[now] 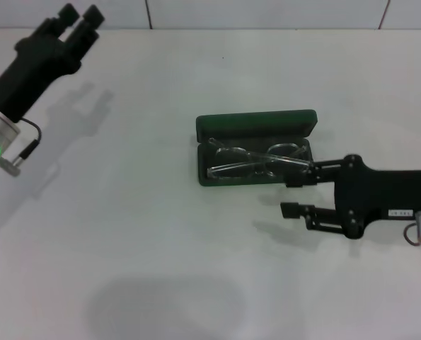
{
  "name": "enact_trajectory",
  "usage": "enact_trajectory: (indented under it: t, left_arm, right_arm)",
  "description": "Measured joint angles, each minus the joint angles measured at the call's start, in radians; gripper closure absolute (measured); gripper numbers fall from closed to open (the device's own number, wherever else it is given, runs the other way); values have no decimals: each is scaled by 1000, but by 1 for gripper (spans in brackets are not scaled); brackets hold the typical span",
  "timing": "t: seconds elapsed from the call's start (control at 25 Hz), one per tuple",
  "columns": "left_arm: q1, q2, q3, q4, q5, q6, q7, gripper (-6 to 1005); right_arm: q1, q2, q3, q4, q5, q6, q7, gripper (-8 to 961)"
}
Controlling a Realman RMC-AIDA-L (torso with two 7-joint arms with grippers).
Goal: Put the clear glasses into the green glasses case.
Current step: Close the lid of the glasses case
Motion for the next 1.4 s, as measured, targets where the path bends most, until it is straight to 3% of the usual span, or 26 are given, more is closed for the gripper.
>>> enact_trajectory:
  t: [0.12,0.32,0.44,0.52,0.64,0.8,1.0,1.4]
  left_arm:
    - [-26,-5,0,-5,58,-28,-5,452]
    - [-135,-14,0,-3,226,-156,-74,452]
    - [-191,-24,0,-1,302,-229,-113,452]
    - [-296,-73,0,1,449,-446,-139,452]
    - [-324,-91,0,19,495,-540,-137,452]
    - [-316,-91,0,119,572,-636,-140,451]
    - [-300,-92,0,163,638,-651,-139,451]
    - [-146,-92,-31,272,649,-648,59,450]
  right_arm:
    - [-4,-9,12,-14,-47,-68,-36,502]
    - [-3,-68,31,-10,-96,-301,-150,501]
    - [-9,-69,72,-3,-102,-335,-166,500]
    - [-13,-64,84,2,-105,-335,-177,500]
    - [-13,-50,86,7,-127,-332,-191,499]
    - [-12,-34,93,6,-158,-324,-192,498]
    - [-16,-37,97,7,-159,-320,-193,497]
    - [-18,-41,137,10,-159,-315,-190,495]
